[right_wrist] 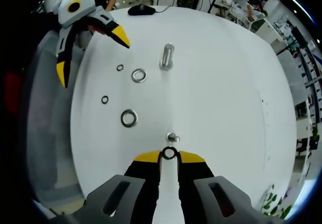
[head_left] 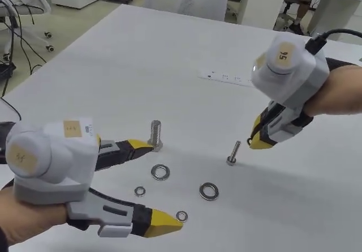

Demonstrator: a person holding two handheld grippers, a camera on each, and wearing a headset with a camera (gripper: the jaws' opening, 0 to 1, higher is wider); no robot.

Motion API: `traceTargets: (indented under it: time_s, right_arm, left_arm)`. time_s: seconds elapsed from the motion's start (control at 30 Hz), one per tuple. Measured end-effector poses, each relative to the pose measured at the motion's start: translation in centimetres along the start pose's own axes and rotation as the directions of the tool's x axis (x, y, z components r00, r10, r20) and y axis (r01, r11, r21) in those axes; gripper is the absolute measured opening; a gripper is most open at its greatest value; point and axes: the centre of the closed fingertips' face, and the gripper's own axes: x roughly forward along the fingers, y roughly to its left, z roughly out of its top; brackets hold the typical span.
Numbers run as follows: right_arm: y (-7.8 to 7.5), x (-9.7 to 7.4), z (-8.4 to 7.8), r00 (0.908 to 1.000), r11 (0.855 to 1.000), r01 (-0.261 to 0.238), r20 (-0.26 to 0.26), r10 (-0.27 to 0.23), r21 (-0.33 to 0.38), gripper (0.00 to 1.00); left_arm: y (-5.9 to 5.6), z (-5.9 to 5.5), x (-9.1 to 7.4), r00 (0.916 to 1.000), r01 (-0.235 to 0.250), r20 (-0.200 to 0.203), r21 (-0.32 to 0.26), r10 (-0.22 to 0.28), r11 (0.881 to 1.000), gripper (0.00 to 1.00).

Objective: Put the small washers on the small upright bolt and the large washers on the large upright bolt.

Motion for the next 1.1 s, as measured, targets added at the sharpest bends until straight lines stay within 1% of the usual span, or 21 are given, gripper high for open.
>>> traceTargets:
  time_s: [0.17,0.4,0.5,0.67,0.77,1.1]
  right_arm:
    - [-0.4,0.4,0.5,1.0,1.0,-0.004,0.0,0.004,-0.01,0.14]
    - [-0.5,1.0,1.0,0.9999,1.0,-0.017,-0.001,0.017,-0.02,0.14]
    - [-0.7,1.4,0.9,0.9997,0.999,-0.023,-0.005,0.023,-0.022,0.14]
    - [-1.0,1.7,1.2,0.9996,0.999,-0.029,-0.003,0.029,-0.026,0.14]
    - [-1.2,2.0,1.0,0.9995,0.999,-0.032,-0.011,0.031,-0.025,0.14]
    - [-1.4,2.3,0.9,0.9992,0.999,-0.038,-0.012,0.038,-0.019,0.14]
  left_arm:
    - [0.1,-0.1,0.0,1.0,-0.003,-0.001,-0.004,0.003,1.0,0.84]
    - [0.2,-0.1,-0.1,1.0,-0.006,-0.003,-0.008,0.006,1.0,0.83]
    - [0.3,-0.1,-0.1,1.0,-0.009,-0.003,-0.008,0.009,1.0,0.83]
    - [0.5,-0.1,0.0,0.9999,-0.011,-0.005,-0.01,0.011,1.0,0.83]
    - [0.5,-0.1,0.0,0.9999,-0.013,-0.004,-0.011,0.013,1.0,0.83]
    - [0.7,-0.2,0.2,0.9999,-0.013,-0.007,-0.015,0.013,1.0,0.83]
